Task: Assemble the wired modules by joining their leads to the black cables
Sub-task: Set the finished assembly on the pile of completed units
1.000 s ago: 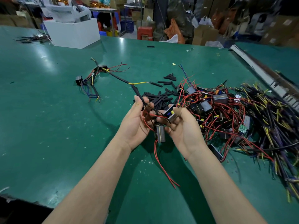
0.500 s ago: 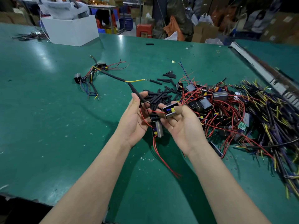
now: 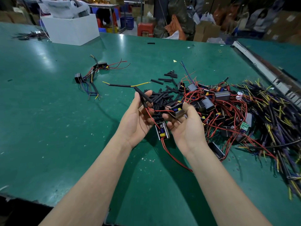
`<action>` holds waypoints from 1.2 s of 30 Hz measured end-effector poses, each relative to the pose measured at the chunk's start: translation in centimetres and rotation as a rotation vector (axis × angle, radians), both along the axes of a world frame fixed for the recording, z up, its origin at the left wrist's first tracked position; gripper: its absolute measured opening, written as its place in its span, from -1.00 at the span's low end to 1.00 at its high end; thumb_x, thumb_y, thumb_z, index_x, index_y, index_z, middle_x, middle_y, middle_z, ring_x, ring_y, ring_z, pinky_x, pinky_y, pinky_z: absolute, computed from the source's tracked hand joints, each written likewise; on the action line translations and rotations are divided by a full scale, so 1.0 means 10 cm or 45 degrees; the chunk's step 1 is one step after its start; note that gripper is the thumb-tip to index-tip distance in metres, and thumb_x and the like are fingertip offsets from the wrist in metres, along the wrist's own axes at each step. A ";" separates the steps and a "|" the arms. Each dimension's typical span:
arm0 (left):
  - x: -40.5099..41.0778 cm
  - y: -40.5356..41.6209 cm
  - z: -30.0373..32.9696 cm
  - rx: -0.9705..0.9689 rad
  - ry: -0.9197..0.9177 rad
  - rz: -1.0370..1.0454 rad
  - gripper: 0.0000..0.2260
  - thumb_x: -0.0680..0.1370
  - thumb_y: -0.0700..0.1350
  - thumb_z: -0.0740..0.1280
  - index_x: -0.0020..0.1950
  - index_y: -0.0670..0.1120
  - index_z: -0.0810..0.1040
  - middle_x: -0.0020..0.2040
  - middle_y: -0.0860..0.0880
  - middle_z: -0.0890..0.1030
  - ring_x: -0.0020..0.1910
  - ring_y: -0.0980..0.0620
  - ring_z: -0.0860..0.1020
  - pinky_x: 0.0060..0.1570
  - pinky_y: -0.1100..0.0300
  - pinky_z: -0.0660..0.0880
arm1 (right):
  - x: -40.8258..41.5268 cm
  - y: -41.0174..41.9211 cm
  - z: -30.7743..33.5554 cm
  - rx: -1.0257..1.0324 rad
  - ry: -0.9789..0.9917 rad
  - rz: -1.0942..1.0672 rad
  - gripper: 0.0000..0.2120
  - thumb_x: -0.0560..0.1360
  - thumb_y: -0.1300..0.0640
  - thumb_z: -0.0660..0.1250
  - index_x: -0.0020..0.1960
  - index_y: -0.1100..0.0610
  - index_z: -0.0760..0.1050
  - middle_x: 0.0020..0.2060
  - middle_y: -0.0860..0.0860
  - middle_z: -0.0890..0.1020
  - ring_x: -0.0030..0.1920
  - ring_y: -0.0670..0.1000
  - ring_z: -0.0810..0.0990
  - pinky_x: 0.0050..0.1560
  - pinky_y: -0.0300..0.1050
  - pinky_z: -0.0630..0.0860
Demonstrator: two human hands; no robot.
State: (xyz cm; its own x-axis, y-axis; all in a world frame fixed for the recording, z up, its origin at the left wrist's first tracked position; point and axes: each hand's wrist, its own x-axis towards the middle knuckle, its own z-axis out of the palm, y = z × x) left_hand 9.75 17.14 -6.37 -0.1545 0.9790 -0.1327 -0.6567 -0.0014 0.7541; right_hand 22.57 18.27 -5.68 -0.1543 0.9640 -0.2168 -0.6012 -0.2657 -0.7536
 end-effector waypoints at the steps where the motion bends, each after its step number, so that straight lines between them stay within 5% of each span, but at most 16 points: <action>1: 0.00 0.00 0.00 0.011 -0.003 -0.004 -0.70 0.61 0.12 0.14 0.00 0.05 0.63 -0.28 0.09 0.50 -0.40 0.19 0.40 -0.38 0.31 0.27 | 0.00 0.00 0.00 0.003 0.002 0.002 -0.82 0.61 0.10 0.15 0.14 0.16 0.38 -0.23 0.07 0.61 -0.37 0.01 0.63 -0.46 -0.28 0.44; 15: 0.00 -0.03 0.01 0.126 -0.044 0.046 -0.79 0.59 0.04 0.19 -0.05 0.00 0.58 -0.31 0.07 0.59 -0.37 0.09 0.61 -0.39 0.26 0.52 | -0.01 -0.02 0.03 0.042 0.102 0.038 -0.86 0.63 0.08 0.10 0.08 0.03 0.42 0.01 0.08 0.69 -0.18 0.08 0.67 -0.32 -0.19 0.43; 22: -0.03 -0.01 0.01 0.046 -0.063 0.084 -0.81 0.59 0.05 0.20 -0.12 0.03 0.55 -0.34 0.10 0.52 -0.46 0.20 0.40 -0.51 0.36 0.23 | 0.13 0.04 0.09 0.035 -0.122 0.199 -0.83 0.58 0.11 0.19 0.11 0.16 0.45 0.00 0.09 0.62 -0.22 0.04 0.67 -0.33 -0.24 0.46; 31: -0.04 0.00 -0.01 0.065 -0.087 0.091 -0.80 0.53 0.06 0.25 -0.19 0.03 0.59 -0.34 0.08 0.52 -0.44 0.18 0.41 -0.51 0.36 0.27 | 0.23 0.06 0.13 0.185 -0.325 0.196 -0.77 0.57 0.23 0.22 0.21 0.12 0.46 0.15 0.18 0.59 -0.20 0.03 0.69 -0.40 -0.25 0.35; 36: -0.04 -0.01 -0.01 0.077 -0.046 0.079 -0.85 0.51 0.07 0.27 -0.14 0.03 0.56 -0.37 0.09 0.55 -0.46 0.19 0.44 -0.52 0.36 0.31 | 0.23 0.08 0.13 0.224 -0.431 0.186 -0.81 0.55 0.25 0.23 0.10 0.03 0.48 0.02 0.14 0.63 -0.24 0.03 0.68 -0.42 -0.26 0.33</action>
